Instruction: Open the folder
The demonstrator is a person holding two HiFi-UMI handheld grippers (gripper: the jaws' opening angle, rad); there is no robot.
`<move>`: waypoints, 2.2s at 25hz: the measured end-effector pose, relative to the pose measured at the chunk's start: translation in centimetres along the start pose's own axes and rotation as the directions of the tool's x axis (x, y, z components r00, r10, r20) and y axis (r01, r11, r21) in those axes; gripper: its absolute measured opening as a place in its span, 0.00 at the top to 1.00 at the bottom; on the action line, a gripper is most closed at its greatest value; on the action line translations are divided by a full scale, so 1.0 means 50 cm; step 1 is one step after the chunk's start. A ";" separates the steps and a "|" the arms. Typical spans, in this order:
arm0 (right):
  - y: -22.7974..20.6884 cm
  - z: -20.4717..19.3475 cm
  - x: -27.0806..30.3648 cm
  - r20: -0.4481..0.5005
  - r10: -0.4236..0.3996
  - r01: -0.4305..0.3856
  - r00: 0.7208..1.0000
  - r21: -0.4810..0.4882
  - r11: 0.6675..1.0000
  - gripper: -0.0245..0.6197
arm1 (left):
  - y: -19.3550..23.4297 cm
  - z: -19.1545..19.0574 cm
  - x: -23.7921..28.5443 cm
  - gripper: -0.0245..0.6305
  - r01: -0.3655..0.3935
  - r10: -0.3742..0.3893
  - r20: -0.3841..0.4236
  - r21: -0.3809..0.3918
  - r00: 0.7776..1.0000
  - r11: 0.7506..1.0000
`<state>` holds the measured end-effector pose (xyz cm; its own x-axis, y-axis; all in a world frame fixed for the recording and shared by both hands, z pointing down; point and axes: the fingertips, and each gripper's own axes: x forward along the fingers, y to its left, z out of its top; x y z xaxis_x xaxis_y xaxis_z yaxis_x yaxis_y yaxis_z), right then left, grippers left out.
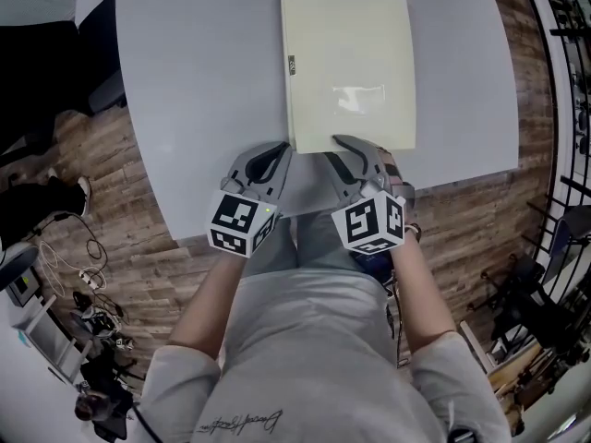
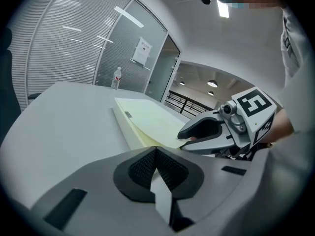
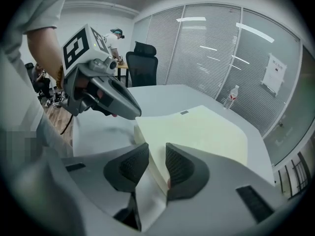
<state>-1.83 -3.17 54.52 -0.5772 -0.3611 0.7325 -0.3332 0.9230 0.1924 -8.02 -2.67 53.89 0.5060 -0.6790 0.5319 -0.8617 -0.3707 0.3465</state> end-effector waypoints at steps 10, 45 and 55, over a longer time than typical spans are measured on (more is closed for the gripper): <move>-0.009 0.031 -0.006 0.048 -0.116 0.116 0.992 0.002 0.993 0.91 | -0.015 0.004 0.052 0.95 0.012 -0.012 -0.001 0.035 1.000 0.999; -0.179 0.047 -0.260 0.203 -0.418 0.332 0.886 0.351 0.875 0.92 | 0.027 -0.009 0.054 0.95 -0.035 0.042 -0.066 0.114 0.997 0.993; -0.267 -0.113 -0.363 0.085 -0.533 0.376 0.842 0.617 0.692 0.92 | 0.032 -0.012 0.052 0.95 -0.050 0.062 -0.087 0.131 0.994 0.990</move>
<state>17.30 -8.18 42.32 -0.3716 -0.8075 0.4581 -0.9072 0.4207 0.0056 -8.08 -4.66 56.29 0.4530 -0.6430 0.6175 -0.8835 -0.4162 0.2147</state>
